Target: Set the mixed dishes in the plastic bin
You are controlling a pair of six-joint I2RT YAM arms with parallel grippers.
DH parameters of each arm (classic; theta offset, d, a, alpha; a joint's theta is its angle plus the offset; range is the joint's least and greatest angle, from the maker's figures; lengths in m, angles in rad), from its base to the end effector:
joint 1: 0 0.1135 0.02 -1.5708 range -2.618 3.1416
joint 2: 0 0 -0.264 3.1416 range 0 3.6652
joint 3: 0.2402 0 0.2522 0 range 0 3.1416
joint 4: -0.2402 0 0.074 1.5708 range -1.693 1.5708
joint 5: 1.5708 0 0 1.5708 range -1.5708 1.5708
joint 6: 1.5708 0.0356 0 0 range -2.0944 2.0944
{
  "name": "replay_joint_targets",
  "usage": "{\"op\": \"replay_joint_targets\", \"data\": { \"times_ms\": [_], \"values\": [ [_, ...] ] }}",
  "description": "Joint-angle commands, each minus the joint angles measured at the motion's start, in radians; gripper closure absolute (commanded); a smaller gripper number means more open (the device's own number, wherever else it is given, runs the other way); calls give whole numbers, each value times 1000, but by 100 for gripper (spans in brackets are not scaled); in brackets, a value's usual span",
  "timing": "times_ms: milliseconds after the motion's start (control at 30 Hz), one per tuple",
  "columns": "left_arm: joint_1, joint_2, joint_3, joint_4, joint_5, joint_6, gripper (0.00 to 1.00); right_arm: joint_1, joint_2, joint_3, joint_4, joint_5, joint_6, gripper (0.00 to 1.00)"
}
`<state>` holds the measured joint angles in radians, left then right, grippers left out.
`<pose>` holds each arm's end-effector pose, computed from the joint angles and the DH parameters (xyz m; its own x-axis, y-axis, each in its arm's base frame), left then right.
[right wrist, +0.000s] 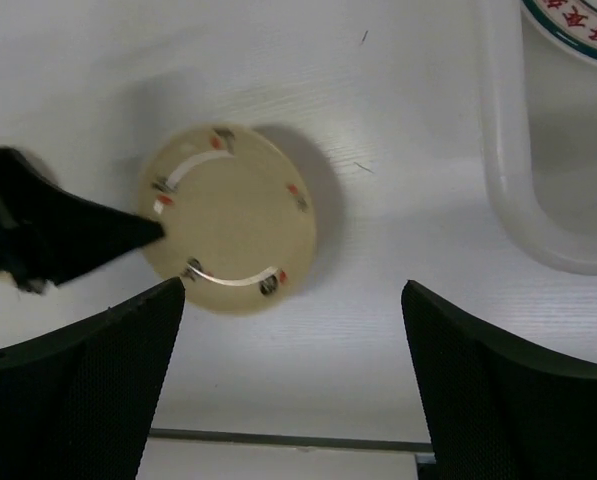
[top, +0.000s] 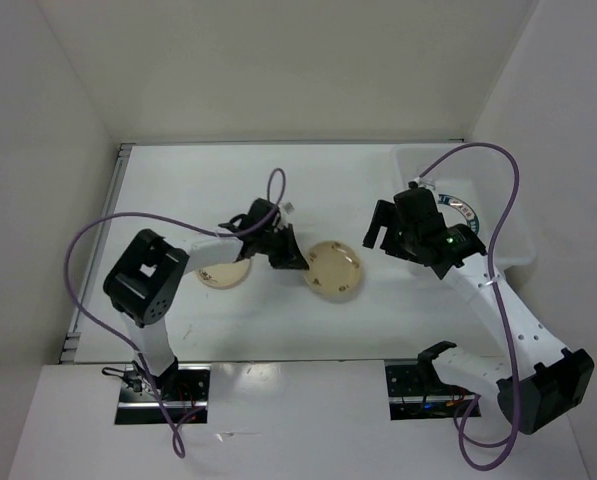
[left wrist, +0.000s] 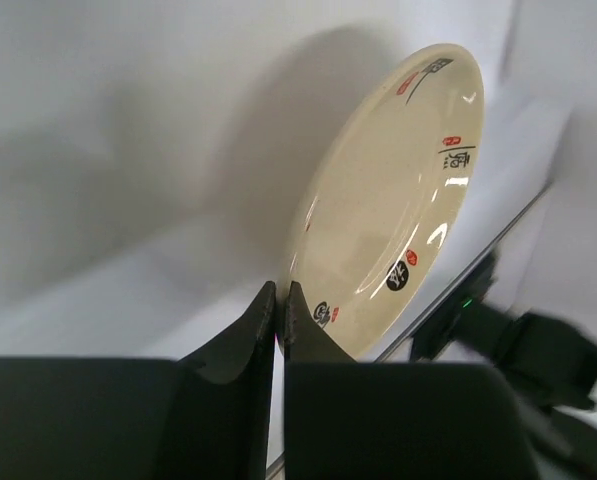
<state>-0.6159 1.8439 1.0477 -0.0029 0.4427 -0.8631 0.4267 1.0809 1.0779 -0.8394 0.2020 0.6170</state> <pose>0.3009 -0.2317 0.1585 -0.9623 -0.1601 -0.2200 0.0533 0.6819 -0.7295 0.1972 0.0818 0.3245 -0.7183 0.2961 -0.6296 0.1615 0.9512 0.2630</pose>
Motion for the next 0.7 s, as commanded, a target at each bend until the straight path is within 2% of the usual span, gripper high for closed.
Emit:
{"op": "replay_joint_targets", "data": {
  "times_ms": [0, 33, 100, 300, 367, 533, 667],
  "values": [
    [131, -142, 28, 9, 54, 15, 100, -19, -24, -32, 106, -128, -28, 8],
    [151, -153, 28, 9, 95, 15, 100, -19, -24, -32, 120, -145, -37, 12],
    [198, -179, 12, 9, 131, 0, 100, -29, -4, -42, 166, -208, -37, 15],
    [220, -179, -20, 81, 224, -57, 100, -39, 68, -52, 289, -311, -2, 21],
    [220, -179, -29, 81, 225, -57, 100, -39, 97, -52, 344, -331, 19, 26],
    [220, -201, -18, 63, 225, -57, 100, -48, 165, -61, 405, -351, 40, 48],
    [220, -212, 3, 63, 234, -57, 100, -48, 224, -61, 427, -351, 40, 54]
  ]
}}
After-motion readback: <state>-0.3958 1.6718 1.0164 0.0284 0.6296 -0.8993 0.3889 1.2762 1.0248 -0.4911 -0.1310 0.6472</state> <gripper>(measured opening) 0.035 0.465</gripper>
